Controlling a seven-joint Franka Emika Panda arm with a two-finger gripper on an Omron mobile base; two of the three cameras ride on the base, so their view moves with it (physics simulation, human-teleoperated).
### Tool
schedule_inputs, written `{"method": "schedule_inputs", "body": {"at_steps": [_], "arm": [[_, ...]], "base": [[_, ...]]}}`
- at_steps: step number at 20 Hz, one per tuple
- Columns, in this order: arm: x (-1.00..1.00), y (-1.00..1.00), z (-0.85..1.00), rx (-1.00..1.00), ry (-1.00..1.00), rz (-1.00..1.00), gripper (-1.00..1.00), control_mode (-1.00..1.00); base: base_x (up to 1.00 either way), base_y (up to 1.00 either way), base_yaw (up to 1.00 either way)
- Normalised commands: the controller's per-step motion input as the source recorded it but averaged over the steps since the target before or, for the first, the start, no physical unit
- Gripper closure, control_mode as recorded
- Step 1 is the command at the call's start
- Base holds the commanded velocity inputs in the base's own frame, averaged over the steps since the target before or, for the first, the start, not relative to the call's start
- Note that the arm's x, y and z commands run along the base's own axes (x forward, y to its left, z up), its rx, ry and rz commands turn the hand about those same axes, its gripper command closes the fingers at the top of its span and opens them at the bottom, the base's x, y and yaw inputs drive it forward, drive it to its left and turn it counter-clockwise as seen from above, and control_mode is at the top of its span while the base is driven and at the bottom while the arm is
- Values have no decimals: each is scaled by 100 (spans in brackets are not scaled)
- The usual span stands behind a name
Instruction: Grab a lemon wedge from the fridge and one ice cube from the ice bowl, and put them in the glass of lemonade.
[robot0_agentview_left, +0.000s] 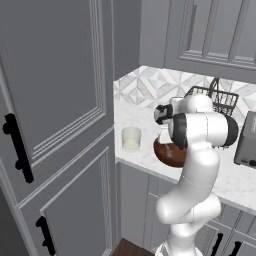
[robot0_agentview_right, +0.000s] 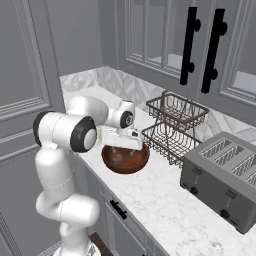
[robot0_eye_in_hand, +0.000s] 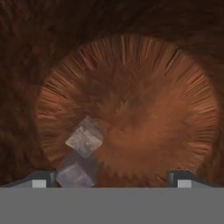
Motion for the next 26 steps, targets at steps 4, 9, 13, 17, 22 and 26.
{"method": "schedule_inputs", "body": {"at_steps": [4, 9, 13, 17, 22, 26], "arm": [[6, -4, 0, 0, -23, 11, -100, -100], [22, 0, 0, 1, -7, 14, -100, -100], [4, 0, -7, 3, 0, 17, -100, -100], [0, 0, -18, 5, 0, 18, -100, -100], [0, 0, -16, 3, 0, 12, -100, -100], [13, 0, -13, 1, -2, 8, -100, -100]], "base": [[0, 0, 0], [0, 0, 0], [0, 0, 0], [0, 0, 0], [0, 0, 0], [0, 0, 0]]}}
